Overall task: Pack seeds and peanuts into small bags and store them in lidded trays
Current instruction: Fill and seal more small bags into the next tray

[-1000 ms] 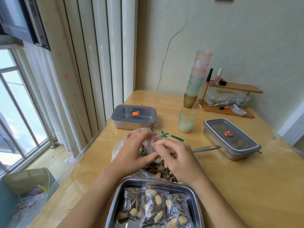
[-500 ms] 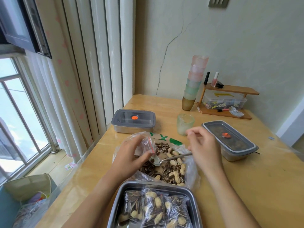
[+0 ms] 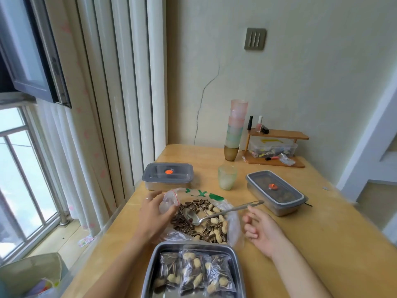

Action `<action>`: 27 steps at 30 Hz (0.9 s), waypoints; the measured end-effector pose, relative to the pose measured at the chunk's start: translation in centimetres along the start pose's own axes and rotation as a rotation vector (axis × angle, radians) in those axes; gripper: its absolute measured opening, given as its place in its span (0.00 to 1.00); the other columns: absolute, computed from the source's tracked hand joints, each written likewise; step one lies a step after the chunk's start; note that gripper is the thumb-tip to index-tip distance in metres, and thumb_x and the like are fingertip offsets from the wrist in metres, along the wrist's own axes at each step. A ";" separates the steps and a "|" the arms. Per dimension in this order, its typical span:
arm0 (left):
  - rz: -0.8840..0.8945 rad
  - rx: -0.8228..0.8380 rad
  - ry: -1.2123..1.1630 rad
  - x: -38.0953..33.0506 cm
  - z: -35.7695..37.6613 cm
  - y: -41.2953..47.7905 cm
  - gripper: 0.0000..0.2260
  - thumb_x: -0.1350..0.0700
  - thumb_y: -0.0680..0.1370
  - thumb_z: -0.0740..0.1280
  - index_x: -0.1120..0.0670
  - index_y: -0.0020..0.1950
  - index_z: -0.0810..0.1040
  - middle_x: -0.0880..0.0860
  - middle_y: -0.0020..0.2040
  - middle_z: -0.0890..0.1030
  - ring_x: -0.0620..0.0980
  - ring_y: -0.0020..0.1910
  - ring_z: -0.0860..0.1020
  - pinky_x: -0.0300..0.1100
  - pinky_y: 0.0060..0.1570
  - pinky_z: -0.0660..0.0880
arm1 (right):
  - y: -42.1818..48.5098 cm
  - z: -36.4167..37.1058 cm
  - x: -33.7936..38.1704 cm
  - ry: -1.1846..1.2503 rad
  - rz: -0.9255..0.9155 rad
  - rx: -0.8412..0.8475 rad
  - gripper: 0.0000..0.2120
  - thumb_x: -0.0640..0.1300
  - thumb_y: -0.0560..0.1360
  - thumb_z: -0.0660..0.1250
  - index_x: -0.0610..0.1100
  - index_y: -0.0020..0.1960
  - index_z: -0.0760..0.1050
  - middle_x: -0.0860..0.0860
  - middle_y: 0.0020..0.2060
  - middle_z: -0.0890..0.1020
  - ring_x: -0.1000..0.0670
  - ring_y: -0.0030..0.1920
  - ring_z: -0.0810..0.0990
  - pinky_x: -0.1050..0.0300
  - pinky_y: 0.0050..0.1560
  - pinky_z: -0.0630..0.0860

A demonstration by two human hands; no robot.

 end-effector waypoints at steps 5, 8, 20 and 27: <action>-0.070 0.047 -0.023 -0.8 -1.3 -0.2 0.30 0.29 0.69 0.59 0.52 0.46 0.85 0.49 0.49 0.81 0.49 0.55 0.75 0.46 0.50 0.71 | -0.9 2.1 2.3 -0.033 -0.212 0.015 0.09 0.45 0.83 0.65 0.43 0.46 0.70 0.50 0.31 0.73 0.56 0.22 0.62 0.64 0.22 0.56; -0.081 -0.008 -0.035 -1.2 -2.6 -0.2 0.29 0.31 0.72 0.61 0.55 0.50 0.86 0.50 0.53 0.81 0.49 0.58 0.74 0.47 0.55 0.71 | -2.4 4.2 4.0 -0.346 -0.386 -0.003 0.08 0.43 0.84 0.64 0.38 0.50 0.74 0.49 0.34 0.76 0.54 0.26 0.67 0.64 0.24 0.61; 0.081 0.128 0.132 -5.0 -2.3 0.7 0.26 0.34 0.73 0.61 0.49 0.58 0.86 0.52 0.76 0.72 0.51 0.75 0.66 0.57 0.73 0.66 | -6.4 7.4 6.1 -0.602 -0.654 0.065 0.12 0.45 0.84 0.65 0.35 0.52 0.76 0.39 0.37 0.85 0.45 0.32 0.84 0.58 0.30 0.79; 0.309 0.401 0.345 -10.0 4.2 3.3 0.17 0.43 0.80 0.67 0.53 0.59 0.85 0.46 0.81 0.63 0.47 0.82 0.54 0.59 0.77 0.54 | -6.7 4.4 5.5 -0.517 -0.730 -0.093 0.13 0.45 0.83 0.67 0.34 0.48 0.75 0.40 0.33 0.84 0.41 0.29 0.84 0.53 0.28 0.79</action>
Point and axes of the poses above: each hand's wrist, its own y-axis towards the middle knuckle, its own z-axis out of the palm, x = y × z, the point moved 6 cm from there along y, towards the middle knuckle
